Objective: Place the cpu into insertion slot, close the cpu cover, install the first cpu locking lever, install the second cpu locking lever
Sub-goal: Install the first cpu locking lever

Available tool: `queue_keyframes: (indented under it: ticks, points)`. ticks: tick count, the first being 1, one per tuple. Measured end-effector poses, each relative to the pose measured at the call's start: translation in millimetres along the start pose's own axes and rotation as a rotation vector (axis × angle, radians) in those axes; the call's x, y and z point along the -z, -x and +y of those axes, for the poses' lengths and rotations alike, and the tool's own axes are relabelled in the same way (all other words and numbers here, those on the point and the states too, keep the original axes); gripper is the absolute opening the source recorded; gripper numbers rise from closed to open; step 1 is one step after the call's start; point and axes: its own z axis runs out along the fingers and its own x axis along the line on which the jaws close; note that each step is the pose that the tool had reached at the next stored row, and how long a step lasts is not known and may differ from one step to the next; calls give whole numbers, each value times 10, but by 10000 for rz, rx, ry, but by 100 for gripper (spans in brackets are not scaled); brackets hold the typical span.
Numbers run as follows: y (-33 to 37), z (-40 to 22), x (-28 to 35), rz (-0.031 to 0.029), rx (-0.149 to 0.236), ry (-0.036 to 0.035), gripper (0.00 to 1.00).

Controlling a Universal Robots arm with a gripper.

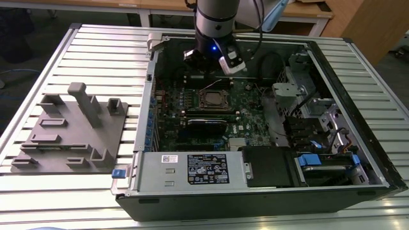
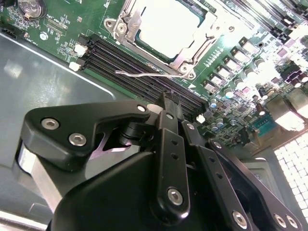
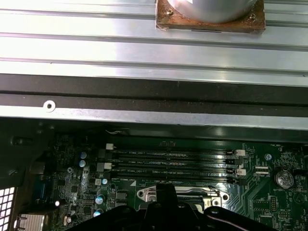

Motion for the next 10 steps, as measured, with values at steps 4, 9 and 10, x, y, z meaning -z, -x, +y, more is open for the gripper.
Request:
queue_keyframes:
  ticks: [4, 9, 10]
  points:
    - [-1, -4, -16, -42, 9, 10, 10]
    - [-3, -8, -35, -45, 10, 10, 10]
    - [-2, -8, -36, -46, 11, 11, 10]
